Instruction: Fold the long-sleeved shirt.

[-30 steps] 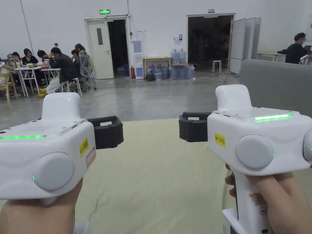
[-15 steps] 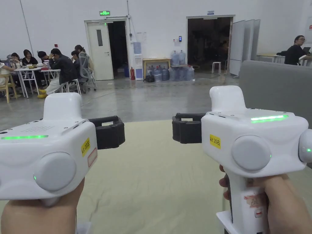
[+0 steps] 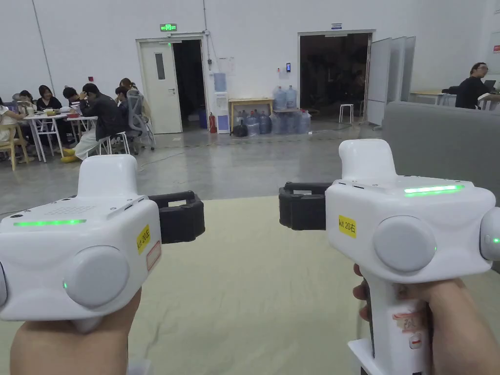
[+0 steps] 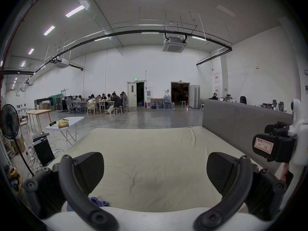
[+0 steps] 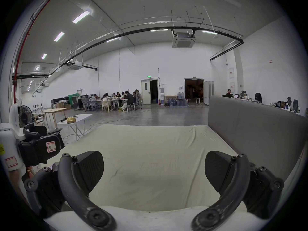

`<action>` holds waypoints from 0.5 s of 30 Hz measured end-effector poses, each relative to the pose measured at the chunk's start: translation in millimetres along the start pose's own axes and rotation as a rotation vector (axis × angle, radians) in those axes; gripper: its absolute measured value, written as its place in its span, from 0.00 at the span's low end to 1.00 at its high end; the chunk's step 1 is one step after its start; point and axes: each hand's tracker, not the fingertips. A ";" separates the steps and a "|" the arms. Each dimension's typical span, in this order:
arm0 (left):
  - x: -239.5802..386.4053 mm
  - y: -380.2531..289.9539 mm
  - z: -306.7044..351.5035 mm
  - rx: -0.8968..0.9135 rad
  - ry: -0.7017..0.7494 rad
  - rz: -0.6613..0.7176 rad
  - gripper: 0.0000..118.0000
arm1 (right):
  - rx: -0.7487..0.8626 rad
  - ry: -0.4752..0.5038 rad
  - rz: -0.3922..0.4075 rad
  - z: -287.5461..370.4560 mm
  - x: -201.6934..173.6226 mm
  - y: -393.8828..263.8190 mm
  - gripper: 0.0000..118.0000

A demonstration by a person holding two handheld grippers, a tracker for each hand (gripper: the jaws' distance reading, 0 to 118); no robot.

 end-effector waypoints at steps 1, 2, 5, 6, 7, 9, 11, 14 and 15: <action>0.7 -0.2 0.7 -0.001 -0.003 -0.002 1.00 | 0.001 -0.003 -0.003 0.3 0.0 -0.2 1.00; 1.5 -0.4 1.4 0.000 -0.004 -0.005 1.00 | 0.001 -0.006 -0.005 0.5 0.0 -0.3 1.00; 2.7 -0.9 2.3 0.003 -0.005 -0.011 1.00 | -0.003 -0.005 -0.009 0.7 0.9 -1.3 1.00; 2.5 -1.0 2.0 0.003 -0.006 -0.010 1.00 | -0.004 -0.006 -0.009 0.6 0.8 -1.5 1.00; 2.0 -1.1 1.2 -0.002 -0.007 -0.007 1.00 | -0.006 -0.007 -0.010 0.7 0.9 -1.8 1.00; 1.4 -1.8 -0.1 -0.010 -0.004 -0.005 1.00 | -0.008 -0.008 -0.012 0.7 0.4 -2.2 1.00; 0.9 -2.7 -0.1 -0.012 -0.001 -0.005 1.00 | -0.008 -0.007 -0.013 0.9 0.4 -2.7 1.00; 1.8 -3.8 0.4 -0.012 0.005 -0.013 1.00 | -0.009 -0.007 -0.008 0.4 -0.3 -3.3 1.00; 1.8 -3.8 0.4 -0.013 0.005 -0.014 1.00 | -0.008 -0.009 -0.006 0.2 -0.3 -3.6 1.00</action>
